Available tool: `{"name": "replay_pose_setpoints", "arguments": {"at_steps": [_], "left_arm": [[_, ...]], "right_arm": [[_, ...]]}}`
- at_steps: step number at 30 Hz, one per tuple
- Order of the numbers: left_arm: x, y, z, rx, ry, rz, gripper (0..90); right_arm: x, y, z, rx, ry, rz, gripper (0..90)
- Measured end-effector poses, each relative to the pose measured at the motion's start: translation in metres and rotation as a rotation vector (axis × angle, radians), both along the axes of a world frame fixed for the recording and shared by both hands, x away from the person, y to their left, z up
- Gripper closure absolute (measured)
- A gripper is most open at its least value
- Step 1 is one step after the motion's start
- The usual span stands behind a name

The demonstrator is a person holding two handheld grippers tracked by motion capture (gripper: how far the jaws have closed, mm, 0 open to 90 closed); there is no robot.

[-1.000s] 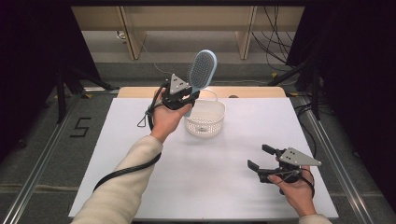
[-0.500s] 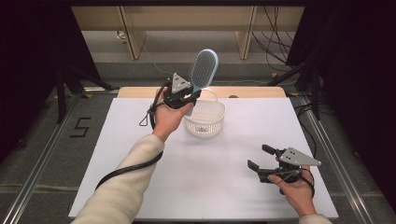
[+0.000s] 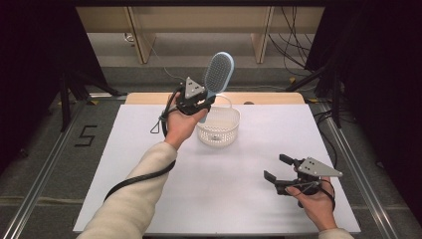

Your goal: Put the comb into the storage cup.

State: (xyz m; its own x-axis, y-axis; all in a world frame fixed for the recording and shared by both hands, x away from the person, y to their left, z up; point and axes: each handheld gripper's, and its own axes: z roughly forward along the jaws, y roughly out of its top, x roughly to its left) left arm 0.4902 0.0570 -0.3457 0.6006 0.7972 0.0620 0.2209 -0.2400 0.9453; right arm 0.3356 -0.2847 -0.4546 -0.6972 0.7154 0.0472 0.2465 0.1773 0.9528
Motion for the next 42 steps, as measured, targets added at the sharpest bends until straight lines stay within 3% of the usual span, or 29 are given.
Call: {"name": "replay_pose_setpoints", "arguments": {"at_steps": [42], "left_arm": [[0.011,-0.006,-0.009,0.009,-0.005,-0.007,70.0]], "right_arm": [[0.001,0.000,-0.001,0.006,-0.001,0.001,16.2]]}}
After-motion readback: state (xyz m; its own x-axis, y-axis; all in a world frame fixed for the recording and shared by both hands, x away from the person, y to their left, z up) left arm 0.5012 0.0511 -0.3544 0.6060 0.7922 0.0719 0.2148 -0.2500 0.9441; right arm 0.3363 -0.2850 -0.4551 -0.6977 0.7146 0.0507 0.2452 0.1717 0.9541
